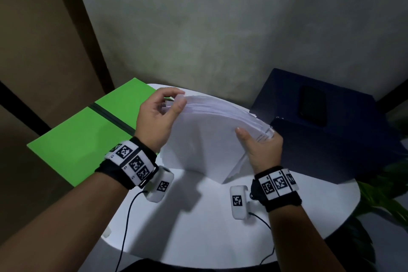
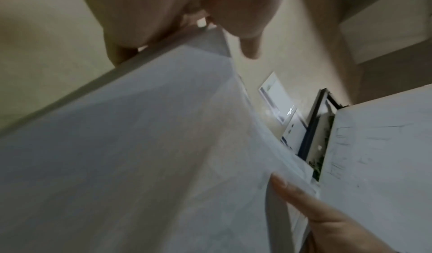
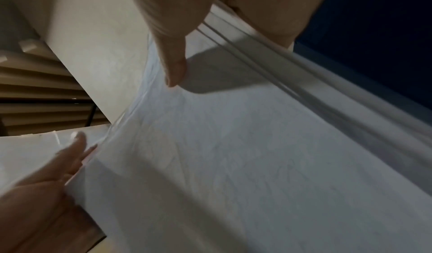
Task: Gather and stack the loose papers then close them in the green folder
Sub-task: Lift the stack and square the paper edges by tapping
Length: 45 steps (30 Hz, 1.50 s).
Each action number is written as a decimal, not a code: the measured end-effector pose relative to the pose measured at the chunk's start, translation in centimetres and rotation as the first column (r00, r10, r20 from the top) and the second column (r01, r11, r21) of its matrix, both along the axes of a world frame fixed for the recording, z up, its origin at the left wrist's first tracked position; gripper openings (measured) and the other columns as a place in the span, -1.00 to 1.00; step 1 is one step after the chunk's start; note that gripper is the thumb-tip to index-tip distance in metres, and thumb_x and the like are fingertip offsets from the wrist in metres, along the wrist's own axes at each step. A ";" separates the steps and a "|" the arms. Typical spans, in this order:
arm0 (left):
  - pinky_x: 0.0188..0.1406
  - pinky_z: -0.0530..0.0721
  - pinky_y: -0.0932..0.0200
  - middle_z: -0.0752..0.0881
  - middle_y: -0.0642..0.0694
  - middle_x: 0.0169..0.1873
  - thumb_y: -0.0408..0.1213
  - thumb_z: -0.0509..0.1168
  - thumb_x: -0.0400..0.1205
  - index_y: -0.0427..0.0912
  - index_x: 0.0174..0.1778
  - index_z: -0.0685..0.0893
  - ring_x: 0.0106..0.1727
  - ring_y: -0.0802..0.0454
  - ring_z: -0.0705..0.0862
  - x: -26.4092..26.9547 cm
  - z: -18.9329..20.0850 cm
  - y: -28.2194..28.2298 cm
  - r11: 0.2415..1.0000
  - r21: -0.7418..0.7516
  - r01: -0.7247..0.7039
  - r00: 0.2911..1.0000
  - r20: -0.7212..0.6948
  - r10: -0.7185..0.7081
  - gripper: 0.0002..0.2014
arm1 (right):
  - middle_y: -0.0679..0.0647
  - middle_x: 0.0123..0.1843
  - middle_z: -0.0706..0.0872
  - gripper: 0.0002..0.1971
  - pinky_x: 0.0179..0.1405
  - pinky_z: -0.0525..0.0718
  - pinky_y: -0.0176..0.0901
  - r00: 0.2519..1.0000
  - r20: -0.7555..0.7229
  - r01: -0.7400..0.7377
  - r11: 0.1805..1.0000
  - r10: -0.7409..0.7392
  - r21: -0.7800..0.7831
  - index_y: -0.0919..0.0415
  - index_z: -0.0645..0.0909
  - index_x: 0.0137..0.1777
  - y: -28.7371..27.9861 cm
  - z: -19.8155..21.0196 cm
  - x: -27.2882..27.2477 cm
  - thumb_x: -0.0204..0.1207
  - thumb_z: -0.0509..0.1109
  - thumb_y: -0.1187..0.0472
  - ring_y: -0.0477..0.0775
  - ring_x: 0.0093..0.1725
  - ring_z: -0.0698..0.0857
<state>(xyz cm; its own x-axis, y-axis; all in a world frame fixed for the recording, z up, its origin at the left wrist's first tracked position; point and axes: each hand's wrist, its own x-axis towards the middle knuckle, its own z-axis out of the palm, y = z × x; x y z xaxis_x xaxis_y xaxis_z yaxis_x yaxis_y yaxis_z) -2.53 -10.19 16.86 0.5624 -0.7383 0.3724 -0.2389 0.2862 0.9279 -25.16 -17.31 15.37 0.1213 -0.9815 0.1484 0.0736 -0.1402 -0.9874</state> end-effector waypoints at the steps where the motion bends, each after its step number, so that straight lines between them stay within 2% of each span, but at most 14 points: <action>1: -0.14 0.57 0.10 0.72 -0.06 -0.18 -0.26 0.42 0.61 -0.16 -0.05 0.72 -0.21 0.03 0.59 -0.2 0.4 -0.3 1.000 -0.006 -0.030 1.000 0.007 0.030 -0.93 | -0.04 -0.13 0.87 -0.69 -0.09 0.75 -0.26 1.000 -0.004 0.013 1.000 -0.013 -0.013 0.23 0.74 0.05 0.0 0.1 0.1 0.32 0.63 0.43 -0.07 -0.07 0.84; 4: -0.27 0.50 0.24 0.64 -0.09 -0.31 -0.37 0.35 0.64 -0.21 -0.17 0.66 -0.31 0.07 0.51 -0.4 0.5 -0.8 0.990 -0.001 -0.140 0.990 -0.027 0.140 -0.93 | 0.01 -0.03 0.81 -0.64 -0.09 0.73 -0.32 0.999 -0.005 0.049 0.995 -0.050 -0.084 0.30 0.68 0.15 0.4 0.8 0.3 0.37 0.58 0.51 -0.16 -0.09 0.81; 10: -0.11 0.52 0.11 0.62 -0.14 -0.24 -0.32 0.27 0.62 -0.04 -0.20 0.57 -0.19 0.01 0.55 -0.4 0.1 -1.5 0.984 -0.021 -0.174 0.974 -0.148 0.169 -0.89 | -0.29 -0.01 0.76 -0.65 0.06 0.65 -0.40 0.984 -0.156 0.039 0.959 -0.086 -0.281 -0.14 0.64 0.09 0.3 2.1 1.1 0.52 0.48 0.38 -0.28 0.02 0.73; 13: -0.17 0.52 0.29 0.64 0.04 -0.28 -0.26 0.32 0.65 -0.07 -0.14 0.66 -0.25 0.19 0.53 -0.8 0.3 -1.8 0.984 -0.014 -0.177 0.981 -0.081 0.175 -0.94 | -0.33 -0.14 0.77 -0.79 0.03 0.65 -0.31 0.978 -0.151 0.088 0.942 -0.143 -0.323 -0.10 0.70 -0.08 0.2 2.3 1.6 0.56 0.47 0.29 -0.26 -0.07 0.73; 16: -0.29 0.46 0.38 0.61 0.10 -0.33 -0.38 0.30 0.63 -0.14 -0.10 0.66 -0.37 0.28 0.48 -0.9 0.1 -2.3 0.976 -0.017 -0.217 0.972 -0.101 0.214 -0.93 | -0.36 -0.29 0.72 -0.81 -0.14 0.57 -0.49 0.968 -0.112 0.180 0.930 -0.225 -0.320 0.04 0.69 -0.19 -0.1 2.1 1.8 0.55 0.44 0.36 -0.36 -0.25 0.66; 19: -0.22 0.49 0.36 0.62 0.08 -0.30 -0.32 0.30 0.64 -0.10 -0.08 0.67 -0.30 0.19 0.53 -1.3 0.2 -2.4 0.981 -0.025 -0.195 0.977 -0.088 0.192 -0.94 | -0.35 -0.33 0.71 -0.87 -0.19 0.54 -0.53 0.960 -0.089 0.227 0.924 -0.266 -0.309 0.16 0.69 -0.19 -0.4 1.8 1.9 0.53 0.43 0.38 -0.37 -0.29 0.64; 23: -0.15 0.55 0.46 0.72 0.07 -0.27 -0.36 0.36 0.62 -0.20 -0.11 0.75 -0.26 0.35 0.63 -1.9 0.2 -2.6 0.971 0.001 -0.240 0.970 -0.040 0.240 -0.93 | -0.41 -0.37 0.70 -0.88 -0.27 0.51 -0.60 0.948 -0.063 0.285 0.918 -0.313 -0.277 0.23 0.71 -0.09 -0.6 1.8 2.1 0.57 0.37 0.41 -0.40 -0.35 0.64; 25: -0.20 0.52 0.48 0.70 0.02 -0.29 -0.39 0.32 0.62 -0.19 -0.09 0.75 -0.31 0.31 0.59 -1.8 0.3 -3.1 0.967 0.011 -0.256 0.964 -0.067 0.256 -0.90 | -0.28 -0.39 0.73 -0.85 -0.26 0.54 -0.52 0.945 -0.030 0.309 0.918 -0.326 -0.249 0.12 0.69 -0.08 -0.6 1.6 2.0 0.58 0.36 0.38 -0.34 -0.37 0.63; 28: -0.13 0.56 0.32 0.67 0.00 -0.23 -0.23 0.35 0.63 -0.12 0.09 0.69 -0.23 0.21 0.60 -1.5 0.3 -3.1 0.979 0.023 -0.204 0.977 -0.063 0.205 -0.85 | -0.09 -0.29 0.78 -0.79 -0.06 0.66 -0.23 0.964 0.036 0.265 0.945 -0.263 -0.191 -0.07 0.62 0.01 -0.3 1.3 1.8 0.53 0.48 0.28 -0.12 -0.21 0.70; 33: 0.32 0.61 0.03 0.68 -0.21 0.23 -0.05 0.61 0.35 0.24 0.48 0.31 0.28 -0.02 0.68 1.4 -2.6 -2.0 0.986 0.155 0.067 0.991 -0.122 -0.048 -0.17 | 0.14 0.12 0.76 -0.40 0.09 0.79 -0.04 0.998 0.015 0.056 0.998 -0.056 0.039 0.09 0.59 0.23 -0.4 -1.2 0.3 0.19 0.70 0.33 0.09 0.07 0.81; 36: 0.17 0.73 -0.16 0.83 0.07 -0.04 -0.33 0.61 0.40 -0.18 0.24 0.66 0.02 0.12 0.79 1.6 -3.4 -1.7 0.947 0.298 0.115 0.992 -0.085 -0.094 -0.51 | 0.15 0.03 0.84 -0.62 0.18 0.76 0.22 0.994 -0.082 0.081 0.985 -0.069 0.151 0.24 0.73 0.09 -0.5 -1.8 0.5 0.27 0.68 0.38 0.14 0.06 0.83; 39: -0.03 0.80 -0.01 0.83 0.26 -0.29 -0.40 0.59 0.38 -0.21 -0.01 0.78 -0.17 0.18 0.79 1.6 -2.7 -1.5 0.975 0.202 0.095 0.993 -0.086 -0.079 -0.72 | 0.02 -0.11 0.87 -0.69 0.06 0.80 0.04 0.995 -0.034 0.099 0.991 -0.096 0.094 0.24 0.75 0.01 -0.7 -0.8 -0.2 0.26 0.69 0.37 0.03 -0.03 0.85; 42: -0.02 0.74 0.21 0.81 0.07 -0.15 -0.19 0.68 0.18 -0.28 0.13 0.64 -0.11 0.15 0.75 1.8 -3.4 -0.6 0.972 0.072 0.225 0.955 -0.212 -0.205 -0.36 | -0.03 -0.12 0.85 -0.57 -0.08 0.75 -0.27 0.998 -0.061 0.028 0.999 -0.030 -0.035 0.21 0.68 0.05 -0.2 0.0 -0.8 0.20 0.69 0.44 -0.13 -0.09 0.82; 45: -0.11 0.71 0.27 0.75 0.09 -0.18 0.10 0.73 -0.03 -0.06 0.11 0.55 -0.17 0.17 0.70 1.2 -4.8 -0.1 0.940 0.172 0.295 0.943 -0.208 -0.258 -0.16 | 0.06 0.01 0.82 -0.38 0.09 0.74 -0.17 0.995 -0.099 -0.011 0.999 0.006 -0.047 0.22 0.60 0.21 0.5 -0.8 -0.5 0.13 0.73 0.43 0.04 0.07 0.80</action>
<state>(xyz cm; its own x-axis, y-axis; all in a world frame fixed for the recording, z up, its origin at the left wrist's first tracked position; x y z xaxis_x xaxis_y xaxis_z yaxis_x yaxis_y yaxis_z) -1.34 -10.33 12.07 0.3694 -0.9222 0.1145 -0.0003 0.1231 0.9924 -25.65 -16.79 14.56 0.1460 -0.9726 0.1812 -0.0229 -0.1864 -0.9822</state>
